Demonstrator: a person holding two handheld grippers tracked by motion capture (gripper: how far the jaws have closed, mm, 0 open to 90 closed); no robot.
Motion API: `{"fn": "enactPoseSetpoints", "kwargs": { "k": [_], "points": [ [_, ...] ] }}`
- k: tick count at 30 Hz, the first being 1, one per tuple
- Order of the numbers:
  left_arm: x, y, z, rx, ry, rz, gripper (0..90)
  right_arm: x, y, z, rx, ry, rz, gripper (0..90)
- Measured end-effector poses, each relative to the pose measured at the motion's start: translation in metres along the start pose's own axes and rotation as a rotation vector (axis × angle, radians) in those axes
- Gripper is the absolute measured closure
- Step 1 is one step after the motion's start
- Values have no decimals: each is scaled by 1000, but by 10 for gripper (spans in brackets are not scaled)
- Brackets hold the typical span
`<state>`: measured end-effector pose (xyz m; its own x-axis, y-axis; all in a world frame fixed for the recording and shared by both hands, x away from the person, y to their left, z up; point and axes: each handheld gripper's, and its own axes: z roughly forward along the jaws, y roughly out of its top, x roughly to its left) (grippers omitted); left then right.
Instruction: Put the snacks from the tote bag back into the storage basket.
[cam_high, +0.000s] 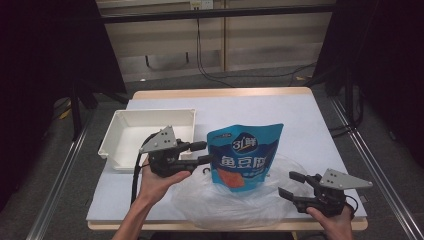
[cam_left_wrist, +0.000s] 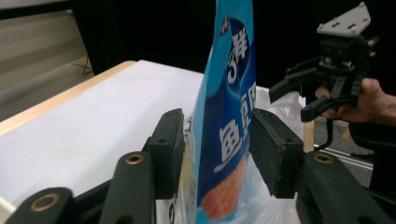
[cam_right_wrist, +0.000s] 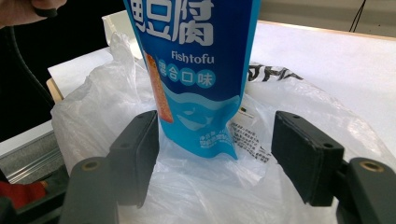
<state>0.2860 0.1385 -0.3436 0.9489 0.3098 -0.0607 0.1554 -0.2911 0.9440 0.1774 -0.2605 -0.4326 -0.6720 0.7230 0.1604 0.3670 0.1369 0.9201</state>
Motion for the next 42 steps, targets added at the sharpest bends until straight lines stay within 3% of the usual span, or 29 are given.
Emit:
{"fn": "enactPoseSetpoints", "kwargs": {
  "k": [5,7,9,13,17,19,22,26,28,30,31,36,39,42],
  "points": [
    [2,12,5,-3,0,21,628,-1,-1,0,5,5,7,328],
    [2,18,5,-16,2,19,604,-1,-1,1,5,2,3,327],
    [2,24,6,-17,-24,21,594,-1,-1,1,4,2,2,326],
    [2,30,12,2,-24,43,613,-1,-1,1,4,4,2,325],
    [7,35,17,19,-38,40,675,0,-1,1,7,4,0,325],
    [8,38,19,41,-60,31,703,0,-1,2,8,7,0,323],
    [8,44,22,90,-50,41,703,0,-2,3,12,2,0,313],
    [11,51,31,120,-86,41,691,1,-1,3,16,4,-2,303],
    [8,54,36,147,-95,71,694,1,-2,4,20,9,-2,303],
    [6,57,39,159,-109,81,716,1,-2,5,24,11,-4,303],
    [4,59,41,174,-89,86,733,1,-2,5,22,10,-8,303],
    [8,63,42,211,-123,86,851,1,-2,4,14,4,-11,303],
    [10,64,43,227,-133,65,849,2,-2,4,19,2,-12,303],
    [12,65,47,281,-133,80,809,2,-2,4,19,1,-10,304]
  ]
}}
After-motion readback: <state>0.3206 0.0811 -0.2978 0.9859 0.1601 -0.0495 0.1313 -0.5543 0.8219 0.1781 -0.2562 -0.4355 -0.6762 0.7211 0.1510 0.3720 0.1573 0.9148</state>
